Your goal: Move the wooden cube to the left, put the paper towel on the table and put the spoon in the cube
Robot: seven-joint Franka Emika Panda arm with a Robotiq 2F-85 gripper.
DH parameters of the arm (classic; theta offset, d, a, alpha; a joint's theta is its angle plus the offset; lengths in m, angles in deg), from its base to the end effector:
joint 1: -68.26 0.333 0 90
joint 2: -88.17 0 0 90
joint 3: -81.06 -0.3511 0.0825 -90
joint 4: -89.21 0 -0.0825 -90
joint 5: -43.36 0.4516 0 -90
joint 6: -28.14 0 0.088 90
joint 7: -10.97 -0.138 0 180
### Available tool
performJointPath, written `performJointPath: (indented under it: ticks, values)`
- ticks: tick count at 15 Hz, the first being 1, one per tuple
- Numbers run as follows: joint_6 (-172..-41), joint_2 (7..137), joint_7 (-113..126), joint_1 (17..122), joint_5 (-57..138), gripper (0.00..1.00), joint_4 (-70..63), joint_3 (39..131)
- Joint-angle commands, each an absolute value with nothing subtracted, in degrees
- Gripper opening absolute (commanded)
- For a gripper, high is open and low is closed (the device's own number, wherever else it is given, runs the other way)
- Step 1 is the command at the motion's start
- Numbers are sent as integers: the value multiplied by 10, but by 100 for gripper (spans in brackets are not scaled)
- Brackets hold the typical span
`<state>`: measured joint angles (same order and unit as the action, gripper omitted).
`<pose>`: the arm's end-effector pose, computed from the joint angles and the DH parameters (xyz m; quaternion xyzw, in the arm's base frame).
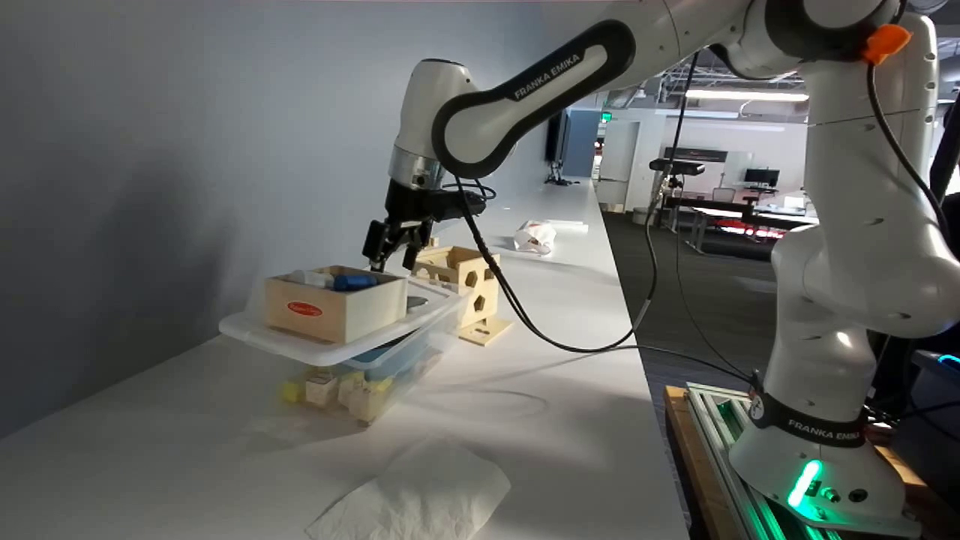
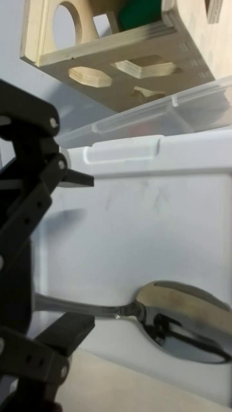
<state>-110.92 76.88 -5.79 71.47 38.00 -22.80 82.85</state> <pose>0.6944 0.0156 0.3734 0.9847 -0.1008 0.1412 0.0161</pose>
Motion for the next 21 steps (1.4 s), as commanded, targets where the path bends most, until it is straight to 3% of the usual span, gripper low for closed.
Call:
performJointPath:
  ticks: [1, 9, 21]
  values:
    - [-1124, 797, -45, 713, 385, 100, -258, 823]
    - [-1176, 763, -14, 706, 444, 100, -250, 811]
    - [-1132, 738, -35, 712, 397, 100, -235, 831]
